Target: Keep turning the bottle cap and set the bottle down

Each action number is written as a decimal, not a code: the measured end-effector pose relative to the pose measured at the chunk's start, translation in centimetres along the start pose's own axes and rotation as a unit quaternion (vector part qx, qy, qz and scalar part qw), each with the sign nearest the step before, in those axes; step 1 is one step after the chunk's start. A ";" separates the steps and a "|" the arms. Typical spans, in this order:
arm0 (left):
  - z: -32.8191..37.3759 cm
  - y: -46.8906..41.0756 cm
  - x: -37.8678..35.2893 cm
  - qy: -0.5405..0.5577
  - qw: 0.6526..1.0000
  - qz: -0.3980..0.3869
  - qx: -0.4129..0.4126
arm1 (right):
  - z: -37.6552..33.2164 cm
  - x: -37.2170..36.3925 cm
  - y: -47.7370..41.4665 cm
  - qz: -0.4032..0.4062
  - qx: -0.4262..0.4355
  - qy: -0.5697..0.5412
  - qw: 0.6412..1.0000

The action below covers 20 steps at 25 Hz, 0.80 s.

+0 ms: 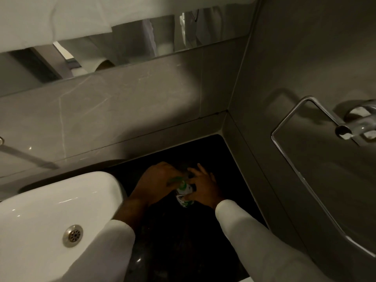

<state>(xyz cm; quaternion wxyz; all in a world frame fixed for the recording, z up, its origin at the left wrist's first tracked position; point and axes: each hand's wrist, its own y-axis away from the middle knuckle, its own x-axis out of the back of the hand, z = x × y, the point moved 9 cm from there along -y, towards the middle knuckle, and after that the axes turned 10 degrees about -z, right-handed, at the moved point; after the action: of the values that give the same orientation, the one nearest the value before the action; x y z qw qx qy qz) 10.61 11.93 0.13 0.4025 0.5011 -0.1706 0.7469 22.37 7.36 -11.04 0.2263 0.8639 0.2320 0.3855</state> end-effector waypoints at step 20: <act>-1.7 1.1 -5.3 0.235 0.923 -0.114 0.283 | -0.4 -1.6 3.7 0.037 -0.006 -0.018 0.999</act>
<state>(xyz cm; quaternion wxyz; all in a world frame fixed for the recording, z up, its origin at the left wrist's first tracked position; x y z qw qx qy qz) 9.67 10.06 -5.14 0.3551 0.4201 0.2060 0.8093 21.97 3.59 -9.54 0.2212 0.8773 0.1939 0.3793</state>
